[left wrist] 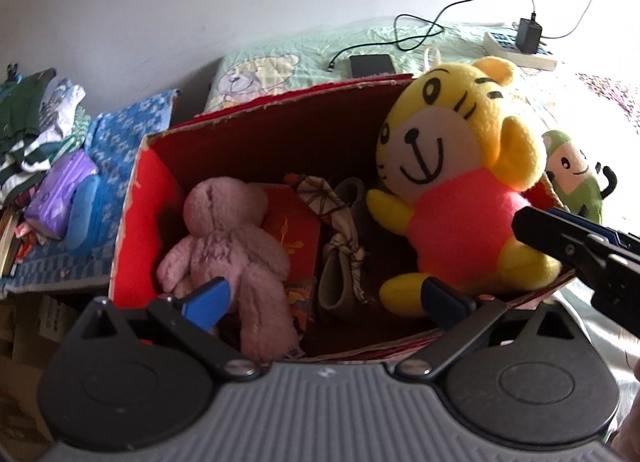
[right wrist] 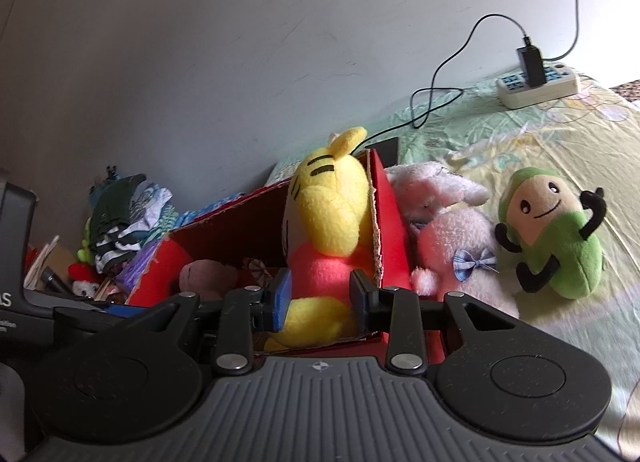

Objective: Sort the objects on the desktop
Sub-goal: 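Open both grippers to release the tiger inside the box, then move both grippers out of the box toward the green bean-shaped toy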

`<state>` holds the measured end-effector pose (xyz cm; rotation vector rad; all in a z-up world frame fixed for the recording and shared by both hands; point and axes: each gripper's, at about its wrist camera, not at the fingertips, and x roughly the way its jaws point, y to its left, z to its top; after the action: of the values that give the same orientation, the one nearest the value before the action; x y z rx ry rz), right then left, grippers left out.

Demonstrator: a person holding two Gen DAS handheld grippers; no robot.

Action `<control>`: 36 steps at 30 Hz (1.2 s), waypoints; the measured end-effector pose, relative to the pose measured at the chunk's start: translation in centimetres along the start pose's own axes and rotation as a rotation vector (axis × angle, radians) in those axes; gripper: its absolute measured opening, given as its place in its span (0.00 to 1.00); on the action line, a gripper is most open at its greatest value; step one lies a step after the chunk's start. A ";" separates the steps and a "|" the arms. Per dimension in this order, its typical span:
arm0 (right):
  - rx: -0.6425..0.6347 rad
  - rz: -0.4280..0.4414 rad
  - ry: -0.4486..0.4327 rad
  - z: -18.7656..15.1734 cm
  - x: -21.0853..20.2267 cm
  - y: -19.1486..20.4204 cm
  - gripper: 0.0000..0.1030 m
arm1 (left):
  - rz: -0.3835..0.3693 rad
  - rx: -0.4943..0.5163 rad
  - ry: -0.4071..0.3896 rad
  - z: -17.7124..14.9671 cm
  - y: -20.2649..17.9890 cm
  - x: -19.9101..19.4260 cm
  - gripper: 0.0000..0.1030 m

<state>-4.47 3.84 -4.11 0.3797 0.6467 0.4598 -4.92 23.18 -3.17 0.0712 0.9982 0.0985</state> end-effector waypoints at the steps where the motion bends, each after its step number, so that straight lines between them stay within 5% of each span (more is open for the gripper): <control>1: -0.001 0.011 0.009 0.2 0.0 -0.2 0.34 | 0.006 -0.008 0.002 0.0 -0.1 0.0 0.98; 12: -0.040 0.154 0.072 2.5 -1.0 -2.7 0.35 | 0.069 -0.132 0.025 0.5 -1.4 -0.8 0.98; 19: -0.048 0.168 0.081 3.7 -2.1 -5.4 0.37 | 0.096 -0.169 -0.008 1.2 -2.7 -2.7 0.98; 30: -0.025 0.099 0.092 4.8 -4.6 -11.4 0.37 | -0.035 -0.102 -0.131 3.3 -9.0 -6.7 0.98; 36: 0.020 0.057 0.096 5.5 -5.7 -15.0 0.37 | -0.132 -0.042 -0.106 4.2 -14.2 -5.8 0.98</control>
<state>-0.59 -12.69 -4.39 0.3975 0.7355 0.5287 -3.83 8.39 2.45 -0.0272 0.8925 -0.0051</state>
